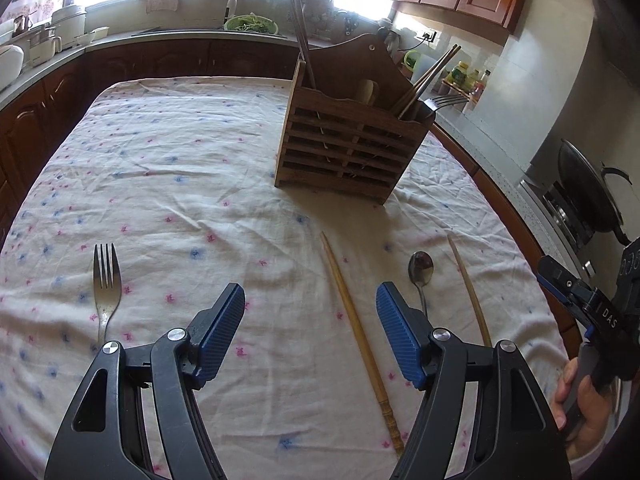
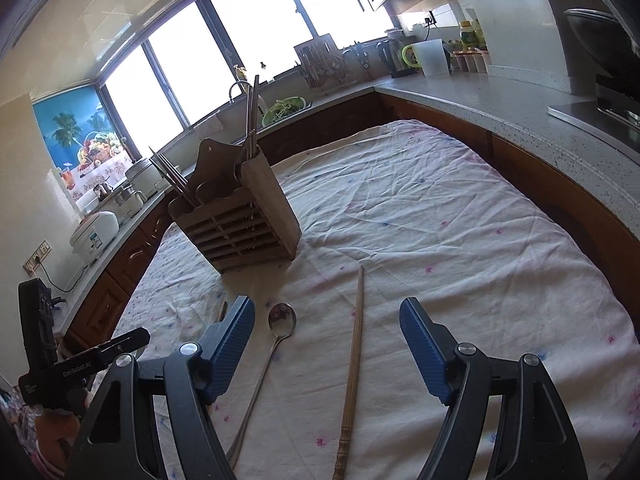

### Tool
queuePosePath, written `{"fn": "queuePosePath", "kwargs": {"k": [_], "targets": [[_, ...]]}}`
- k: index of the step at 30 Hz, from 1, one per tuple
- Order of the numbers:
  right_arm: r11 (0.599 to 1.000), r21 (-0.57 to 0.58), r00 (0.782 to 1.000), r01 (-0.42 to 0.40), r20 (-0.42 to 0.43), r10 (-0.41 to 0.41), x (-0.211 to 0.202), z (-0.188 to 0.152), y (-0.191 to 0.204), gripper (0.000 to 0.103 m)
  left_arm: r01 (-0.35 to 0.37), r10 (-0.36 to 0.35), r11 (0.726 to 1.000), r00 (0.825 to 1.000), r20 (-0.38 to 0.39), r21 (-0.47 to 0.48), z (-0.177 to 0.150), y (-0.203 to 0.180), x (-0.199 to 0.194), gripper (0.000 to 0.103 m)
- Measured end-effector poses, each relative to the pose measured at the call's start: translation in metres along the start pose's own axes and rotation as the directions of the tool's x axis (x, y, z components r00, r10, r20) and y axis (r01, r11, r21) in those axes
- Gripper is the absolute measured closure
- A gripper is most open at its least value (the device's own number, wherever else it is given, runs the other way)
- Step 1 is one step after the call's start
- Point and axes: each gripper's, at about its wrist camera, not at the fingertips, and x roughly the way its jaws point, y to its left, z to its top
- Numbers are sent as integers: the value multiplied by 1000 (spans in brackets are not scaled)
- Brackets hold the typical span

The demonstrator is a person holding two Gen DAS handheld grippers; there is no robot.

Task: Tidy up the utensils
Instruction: 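Move both open grippers back toward the remaining chopsticks on the cloth, then close the left gripper on a wooden chopstick while the right gripper grasps another wooden chopstick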

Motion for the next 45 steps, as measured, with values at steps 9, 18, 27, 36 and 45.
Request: {"fn": "queuePosePath", "kwargs": {"k": [9, 18, 27, 36, 45], "targets": [[999, -41, 1000, 10, -29, -11, 7, -1, 2, 27, -3, 3, 1000, 1000, -30, 2, -2, -5, 10, 34], [996, -84, 997, 28, -66, -34, 28, 3, 4, 45, 1, 1, 1000, 998, -67, 22, 3, -12, 29, 41], [994, -103, 986, 39, -155, -55, 68, 4, -3, 67, 7, -2, 999, 993, -118, 35, 11, -23, 65, 68], [986, -152, 969, 70, -225, -104, 109, 11, -3, 75, -32, 43, 997, 985, -168, 64, 19, -29, 96, 71], [970, -208, 952, 126, -250, -177, 128, 11, 1, 95, -86, 115, 980, 981, -156, 181, 22, -43, 108, 95]]}}
